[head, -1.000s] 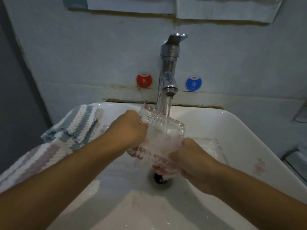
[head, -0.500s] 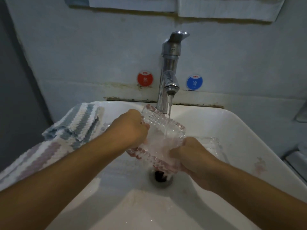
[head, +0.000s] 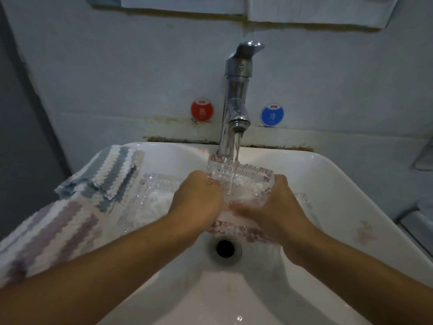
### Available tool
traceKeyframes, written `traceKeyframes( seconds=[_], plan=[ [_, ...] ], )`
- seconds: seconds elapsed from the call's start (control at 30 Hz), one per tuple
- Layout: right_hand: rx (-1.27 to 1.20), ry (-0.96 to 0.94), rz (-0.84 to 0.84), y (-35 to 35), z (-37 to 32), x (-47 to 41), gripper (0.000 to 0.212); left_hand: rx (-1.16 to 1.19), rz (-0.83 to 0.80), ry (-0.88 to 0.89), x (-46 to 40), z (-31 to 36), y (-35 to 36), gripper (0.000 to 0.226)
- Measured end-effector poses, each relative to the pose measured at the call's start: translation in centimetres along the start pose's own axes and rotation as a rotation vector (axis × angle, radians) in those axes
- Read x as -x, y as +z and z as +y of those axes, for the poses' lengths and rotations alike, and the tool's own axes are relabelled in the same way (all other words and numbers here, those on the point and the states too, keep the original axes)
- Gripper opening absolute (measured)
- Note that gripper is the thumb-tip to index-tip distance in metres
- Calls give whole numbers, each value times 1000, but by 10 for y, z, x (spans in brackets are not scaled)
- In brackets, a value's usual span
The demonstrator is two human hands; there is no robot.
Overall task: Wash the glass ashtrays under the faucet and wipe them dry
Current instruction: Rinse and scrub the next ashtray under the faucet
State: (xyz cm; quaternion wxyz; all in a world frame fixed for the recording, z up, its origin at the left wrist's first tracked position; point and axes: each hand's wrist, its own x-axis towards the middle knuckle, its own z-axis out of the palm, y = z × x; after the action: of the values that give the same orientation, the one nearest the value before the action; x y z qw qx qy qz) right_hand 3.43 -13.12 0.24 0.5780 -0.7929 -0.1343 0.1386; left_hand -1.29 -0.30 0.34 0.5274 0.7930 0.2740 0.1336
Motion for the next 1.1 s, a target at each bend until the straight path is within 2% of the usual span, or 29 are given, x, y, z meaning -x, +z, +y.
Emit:
traceKeyframes(
  seconds=[0.07,0.1,0.17,0.27,0.37,0.4,0.5,0.6,0.77,0.8,0.93,1.0,1.1],
  plan=[
    [-4,-4,77,-2,0,-3,40,45,-15,-9,1,2,1,16],
    [19,-14,91,-3,2,-4,37,46,-22,-5,1,2,1,16],
    [47,-49,29,-3,4,-6,49,11,-20,16,0,0,1,17],
    [98,-62,-88,-1,5,-3,83,-36,-2,38,-1,1,-2,20],
    [82,-46,-75,1,6,-8,97,-128,-23,48,2,4,-4,14],
    [76,-45,-53,2,7,-10,95,-174,-33,56,2,5,-4,12],
    [128,-33,32,-1,10,-16,56,-209,-98,62,5,10,-8,13],
    [126,-26,72,-7,14,-23,44,-182,-169,9,7,17,-15,10],
    [53,26,-40,-7,13,-26,7,-280,-176,-1,-2,23,-32,10],
    [43,36,-70,-5,13,-25,5,-295,-175,-9,-4,23,-35,8],
    [83,14,-115,1,10,-24,6,-310,-209,-54,-7,25,-41,8],
    [103,22,-116,3,5,-25,22,-328,-222,-71,-7,27,-42,13],
    [261,7,-146,5,-2,-28,44,-338,-271,-85,-4,28,-38,21]
  ],
)
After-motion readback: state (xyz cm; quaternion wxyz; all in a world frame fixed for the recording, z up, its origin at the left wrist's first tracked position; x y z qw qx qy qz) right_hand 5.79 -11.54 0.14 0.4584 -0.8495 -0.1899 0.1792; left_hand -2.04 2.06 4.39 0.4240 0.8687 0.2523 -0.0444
